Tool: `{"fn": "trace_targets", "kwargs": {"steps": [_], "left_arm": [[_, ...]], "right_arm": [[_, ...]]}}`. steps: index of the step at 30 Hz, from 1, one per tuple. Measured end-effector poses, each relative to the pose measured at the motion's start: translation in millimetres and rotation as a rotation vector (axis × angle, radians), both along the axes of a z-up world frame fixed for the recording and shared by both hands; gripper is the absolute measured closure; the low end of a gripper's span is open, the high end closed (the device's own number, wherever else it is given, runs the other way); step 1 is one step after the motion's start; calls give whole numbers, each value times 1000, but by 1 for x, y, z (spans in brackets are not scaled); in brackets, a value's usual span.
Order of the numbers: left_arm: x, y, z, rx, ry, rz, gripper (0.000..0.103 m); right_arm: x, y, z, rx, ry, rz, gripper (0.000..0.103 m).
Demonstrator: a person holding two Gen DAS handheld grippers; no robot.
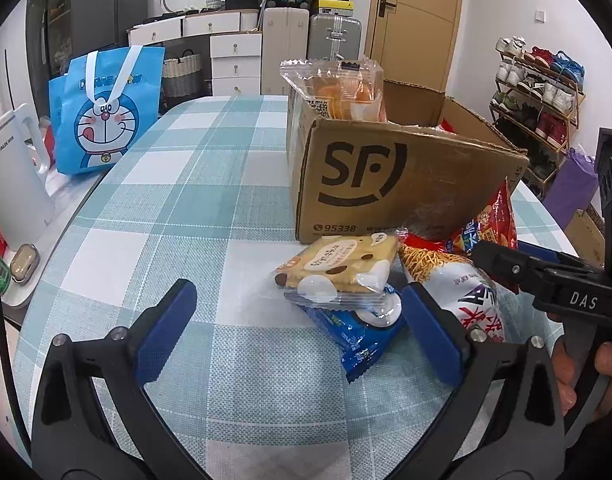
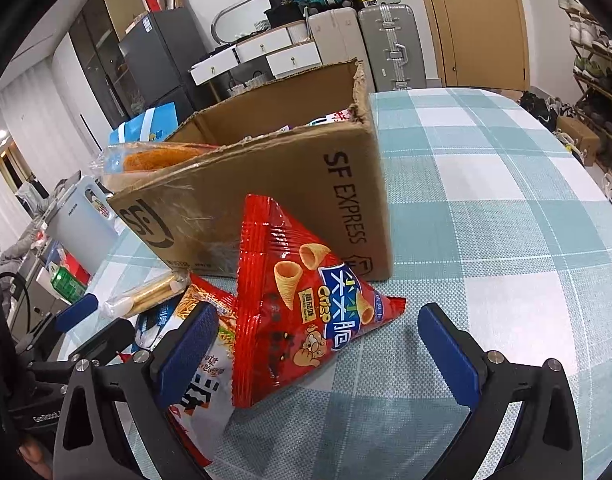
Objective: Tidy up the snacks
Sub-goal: 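Move both open grippers back over the remaining snacks on the table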
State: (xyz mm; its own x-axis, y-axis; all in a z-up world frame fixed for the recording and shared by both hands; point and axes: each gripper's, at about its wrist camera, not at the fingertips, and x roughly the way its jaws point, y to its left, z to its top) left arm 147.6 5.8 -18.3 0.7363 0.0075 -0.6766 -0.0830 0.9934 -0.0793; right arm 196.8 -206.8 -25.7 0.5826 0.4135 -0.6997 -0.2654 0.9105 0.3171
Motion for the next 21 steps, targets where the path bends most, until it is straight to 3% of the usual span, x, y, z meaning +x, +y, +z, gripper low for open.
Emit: {"fn": "trace_targets", "kwargs": {"steps": [9, 17, 21], "left_arm": [[0, 0, 0, 1, 3, 1, 1], [0, 3, -1, -6, 7, 4, 1], [0, 5, -2, -16, 11, 9, 1]], "right_arm": [[1, 0, -1, 19, 5, 20, 24], [-5, -12, 1, 101, -15, 19, 58], [-9, -16, 3, 129, -31, 17, 64]]}}
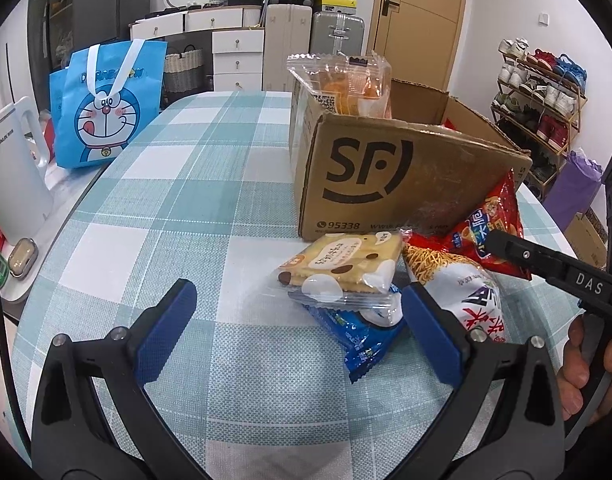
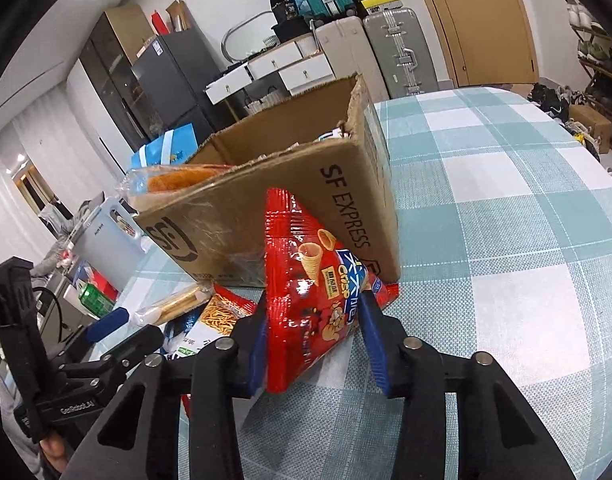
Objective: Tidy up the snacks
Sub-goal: 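Move both open grippers back over the remaining snacks on the table, then grasp the red crisp bag with the right gripper while the left gripper grasps the cream biscuit pack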
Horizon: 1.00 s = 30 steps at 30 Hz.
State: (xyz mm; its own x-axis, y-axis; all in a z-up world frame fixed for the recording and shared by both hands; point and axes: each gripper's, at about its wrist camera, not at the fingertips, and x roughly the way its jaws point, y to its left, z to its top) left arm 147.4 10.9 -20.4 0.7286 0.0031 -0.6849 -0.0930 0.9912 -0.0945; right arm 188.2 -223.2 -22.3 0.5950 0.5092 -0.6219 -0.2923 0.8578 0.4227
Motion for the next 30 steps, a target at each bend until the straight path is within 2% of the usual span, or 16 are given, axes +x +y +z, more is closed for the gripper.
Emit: {"fn": "trace_targets", "kwargs": {"steps": [3, 10, 16, 23, 27, 30], "left_arm": [[0, 2, 0, -7, 1, 6, 1], [0, 6, -4, -43, 7, -5, 1], [3, 6, -5, -44, 10, -9, 1], [3, 3, -3, -48, -1, -34, 1], [6, 5, -2, -90, -10, -52, 1], [13, 11, -6, -145, 2, -60, 5]], "right_arm": [[-4, -4, 2, 35, -16, 6, 69], [-15, -10, 11, 96, -71, 22, 71], [-20, -11, 15, 142, -88, 60, 72], [-17, -3, 11, 138, -51, 97, 72], [-14, -1, 8, 137, -37, 106, 72], [-14, -1, 8, 138, -31, 106, 72]]}}
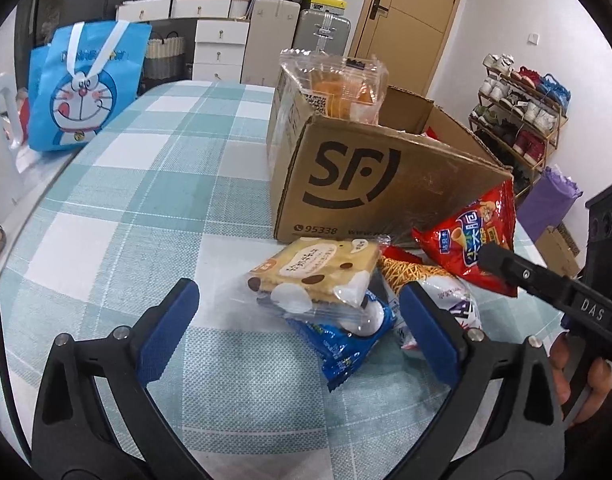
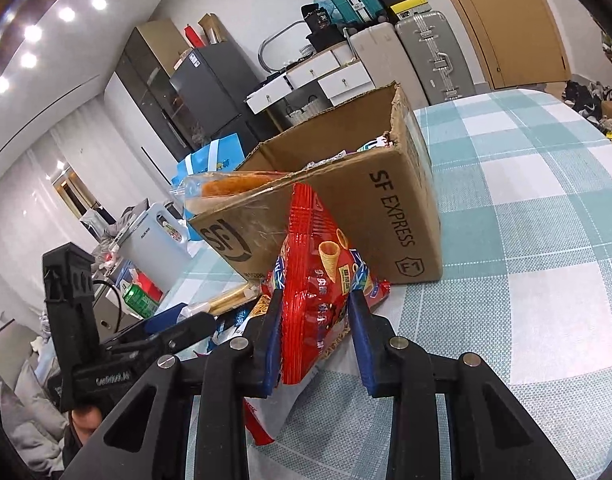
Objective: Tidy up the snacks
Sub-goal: 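Grasp the red crisp bag with the right gripper while the left gripper grasps the cream biscuit pack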
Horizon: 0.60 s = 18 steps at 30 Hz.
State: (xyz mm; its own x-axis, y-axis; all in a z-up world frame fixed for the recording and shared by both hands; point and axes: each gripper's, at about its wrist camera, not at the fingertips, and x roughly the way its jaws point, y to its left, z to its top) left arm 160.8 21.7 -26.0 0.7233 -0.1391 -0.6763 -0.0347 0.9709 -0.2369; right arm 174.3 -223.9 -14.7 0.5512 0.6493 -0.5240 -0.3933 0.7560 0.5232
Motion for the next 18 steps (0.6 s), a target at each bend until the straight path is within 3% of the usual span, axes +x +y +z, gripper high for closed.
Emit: {"fn": "trace_targets", "kwargs": {"steps": [5, 11, 13, 18], "left_arm": [[20, 7, -15, -78, 104, -25, 27], [19, 5, -14, -81, 67, -44, 52], [18, 6, -14, -86, 54, -39, 57], [15, 10, -14, -108, 57, -32, 56]], "right_arm": [[2, 0, -1, 0, 7, 1, 72], [3, 1, -2, -4, 11, 5, 72], [3, 1, -2, -4, 11, 5, 72], [4, 1, -3, -5, 14, 4, 72]]}}
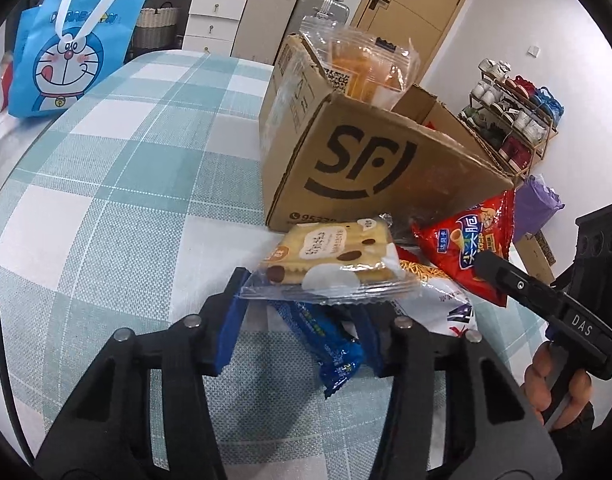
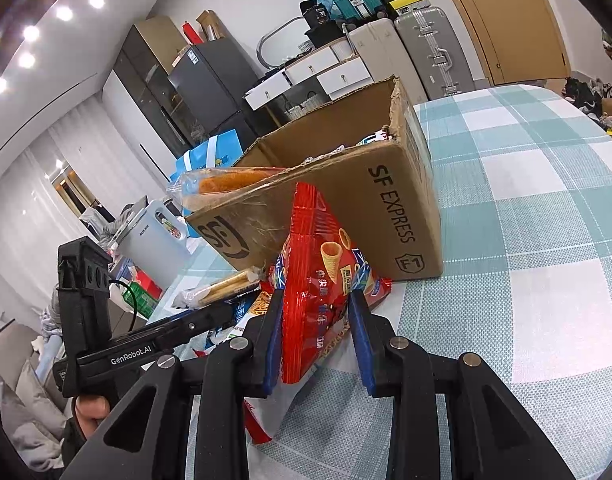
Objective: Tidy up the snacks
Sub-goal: 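Grasp the red crisp bag with the right gripper while the left gripper grasps the cream biscuit pack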
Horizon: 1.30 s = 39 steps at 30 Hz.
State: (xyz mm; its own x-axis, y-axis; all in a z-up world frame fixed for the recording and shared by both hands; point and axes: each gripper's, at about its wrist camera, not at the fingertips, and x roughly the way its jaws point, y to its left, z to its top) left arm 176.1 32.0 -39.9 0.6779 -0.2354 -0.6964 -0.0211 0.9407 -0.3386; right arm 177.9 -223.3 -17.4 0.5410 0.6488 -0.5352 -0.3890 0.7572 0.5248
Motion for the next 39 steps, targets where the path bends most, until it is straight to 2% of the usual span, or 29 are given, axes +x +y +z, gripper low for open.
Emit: {"fn": "trace_targets", "kwargs": {"steps": [1, 5, 8, 13, 18, 27, 33, 39], "left_arm": [[-3, -1, 1, 5, -1, 0, 54], [-6, -7, 3, 35, -3, -12, 34], [-9, -10, 6, 44, -27, -21, 27], [-6, -7, 8, 45, -30, -18, 27], [0, -4, 6, 9, -29, -11, 27], [2, -7, 6, 22, -27, -25, 39], [-5, -16, 13, 62, -72, -45, 39], [-14, -15, 20, 70, -109, -35, 40]], "right_arm": [[0, 0, 0, 0, 1, 0, 72], [2, 0, -1, 0, 4, -2, 72], [2, 0, -1, 0, 3, -2, 72], [1, 0, -1, -1, 4, -2, 72], [2, 0, -2, -2, 5, -2, 72], [2, 0, -2, -2, 5, -1, 72], [-1, 0, 0, 9, -25, 7, 75], [-3, -2, 2, 22, -45, 14, 76]]}}
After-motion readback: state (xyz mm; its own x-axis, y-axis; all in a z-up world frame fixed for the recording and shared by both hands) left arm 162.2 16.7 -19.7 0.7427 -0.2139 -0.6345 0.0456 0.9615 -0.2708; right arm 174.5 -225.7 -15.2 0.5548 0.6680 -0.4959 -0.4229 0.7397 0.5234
